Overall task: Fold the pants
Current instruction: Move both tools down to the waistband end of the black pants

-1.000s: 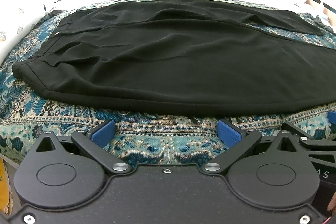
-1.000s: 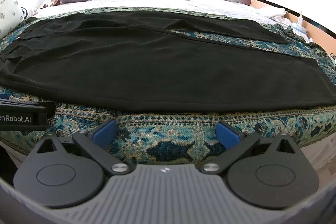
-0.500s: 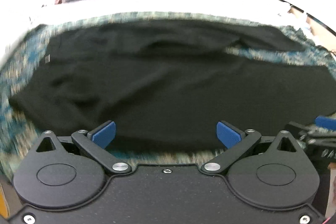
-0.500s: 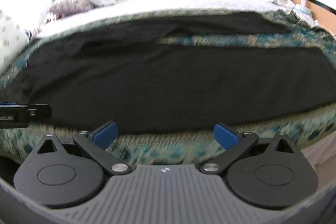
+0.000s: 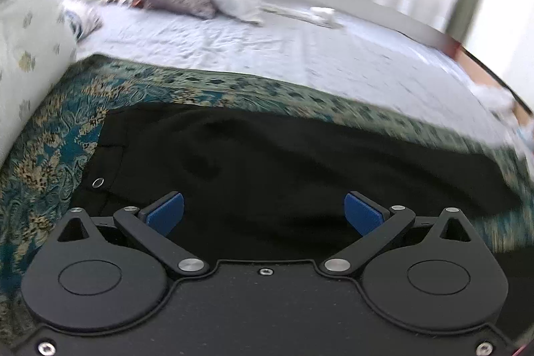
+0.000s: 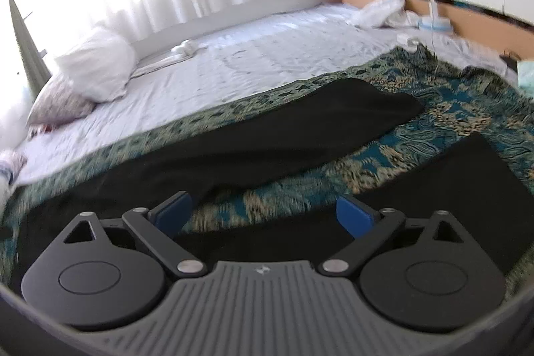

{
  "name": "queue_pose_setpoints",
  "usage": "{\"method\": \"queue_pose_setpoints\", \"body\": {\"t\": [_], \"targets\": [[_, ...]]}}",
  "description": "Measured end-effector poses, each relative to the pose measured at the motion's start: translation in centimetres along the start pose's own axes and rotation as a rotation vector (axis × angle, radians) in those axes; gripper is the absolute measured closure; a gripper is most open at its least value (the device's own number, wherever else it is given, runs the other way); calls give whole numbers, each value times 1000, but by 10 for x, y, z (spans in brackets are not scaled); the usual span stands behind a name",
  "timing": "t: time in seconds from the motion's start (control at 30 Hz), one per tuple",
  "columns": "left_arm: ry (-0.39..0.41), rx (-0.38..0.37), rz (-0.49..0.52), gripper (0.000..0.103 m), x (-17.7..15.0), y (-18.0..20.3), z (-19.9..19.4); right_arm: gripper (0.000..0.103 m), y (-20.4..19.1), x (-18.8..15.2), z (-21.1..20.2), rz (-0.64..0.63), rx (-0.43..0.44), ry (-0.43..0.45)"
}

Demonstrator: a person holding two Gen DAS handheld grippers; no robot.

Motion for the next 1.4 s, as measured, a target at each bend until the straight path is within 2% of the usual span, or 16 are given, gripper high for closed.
{"method": "queue_pose_setpoints", "body": {"t": [0.13, 0.2, 0.4, 0.5, 0.7, 0.83, 0.9, 1.0, 1.13, 1.27, 1.37, 1.4], "targets": [[-64, 48, -147, 0, 40, -10, 59, 13, 11, 34, 47, 76, -31, -5], [-81, 90, -188, 0, 53, -14, 89, 14, 15, 47, 72, 102, -45, -6], [-54, 253, -266, 0, 82, -29, 176, 14, 27, 81, 149, 90, -156, 45], [-60, 331, -310, 0, 88, -40, 214, 9, 42, 92, 188, 104, -223, 61], [-68, 426, -411, 0, 92, -57, 271, 0, 80, 100, 252, 194, -332, 81], [-94, 499, -468, 0, 82, -66, 293, 0, 94, 102, 286, 204, -388, 67], [-51, 557, -435, 0, 82, -66, 296, 0, 96, 103, 301, 199, -412, 53], [-50, 601, -403, 0, 80, -64, 303, 0, 97, 107, 321, 172, -440, 39], [-35, 665, -377, 0, 78, -62, 310, 0, 108, 99, 349, 151, -567, -82], [-9, 688, -381, 0, 80, -64, 313, 0, 110, 95, 354, 134, -606, -61], [-12, 683, -388, 0, 83, -67, 315, 12, 109, 100, 353, 134, -580, -56], [-17, 678, -394, 0, 83, -67, 315, 25, 107, 102, 352, 129, -574, -51]]}}
Point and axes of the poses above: each gripper's, at about its wrist camera, not at the fingertips, and z roughly the way its jaws point, y to its right, x to its top, the point moved 8 cm from there along z, roughly the way its jaws point, and after that the axes turned 12 degrees about x, right-handed, at the moved point
